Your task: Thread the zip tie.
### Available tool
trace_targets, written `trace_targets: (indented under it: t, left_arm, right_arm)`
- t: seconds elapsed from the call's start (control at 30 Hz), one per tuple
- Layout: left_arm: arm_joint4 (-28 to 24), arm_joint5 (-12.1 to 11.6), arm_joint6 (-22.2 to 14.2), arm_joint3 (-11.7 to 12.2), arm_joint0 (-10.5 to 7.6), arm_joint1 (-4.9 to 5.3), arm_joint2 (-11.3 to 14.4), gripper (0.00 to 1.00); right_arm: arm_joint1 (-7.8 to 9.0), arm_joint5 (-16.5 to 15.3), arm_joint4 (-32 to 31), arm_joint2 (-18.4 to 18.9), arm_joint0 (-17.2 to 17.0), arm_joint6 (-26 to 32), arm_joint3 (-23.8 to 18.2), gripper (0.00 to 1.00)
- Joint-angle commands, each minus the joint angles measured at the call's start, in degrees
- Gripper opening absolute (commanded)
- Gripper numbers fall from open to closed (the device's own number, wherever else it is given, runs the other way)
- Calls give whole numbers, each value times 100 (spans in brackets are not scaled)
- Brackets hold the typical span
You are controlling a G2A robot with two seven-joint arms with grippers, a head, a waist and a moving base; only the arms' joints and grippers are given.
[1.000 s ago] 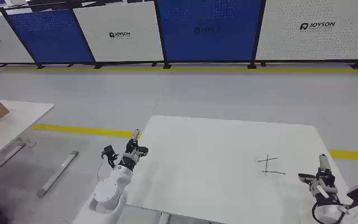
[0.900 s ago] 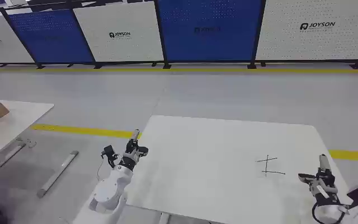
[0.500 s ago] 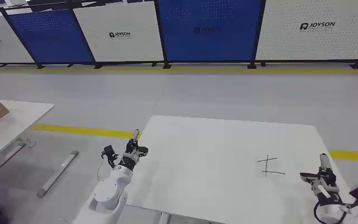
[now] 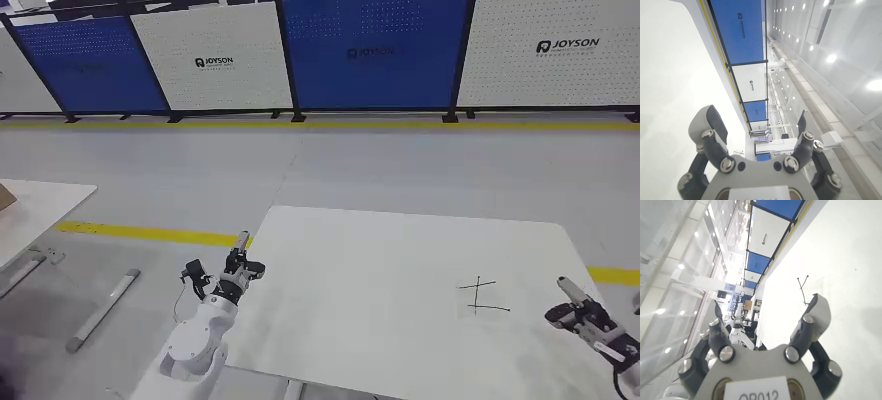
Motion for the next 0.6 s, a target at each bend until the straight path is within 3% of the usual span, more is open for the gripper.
trace_targets:
  t: [0.0, 0.27, 0.33, 0.43, 0.57]
  left_arm:
    - [0, 0, 0, 0, 0, 0, 0, 100]
    - [0, 0, 0, 0, 0, 0, 0, 100]
    - [0, 0, 0, 0, 0, 0, 0, 100]
    - [0, 0, 0, 0, 0, 0, 0, 100]
    - [0, 0, 0, 0, 0, 0, 0, 100]
  right_arm:
    - [-1, 2, 2, -3, -5, -78, -10, 100]
    - [-1, 2, 2, -3, -5, -78, -10, 100]
    - [26, 86, -91, -51, 35, 320, -24, 100]
    - [154, 294, -267, 65, 484, 1474, 233, 100]
    - [237, 376, -529, 4, 917, 1867, 561, 100]
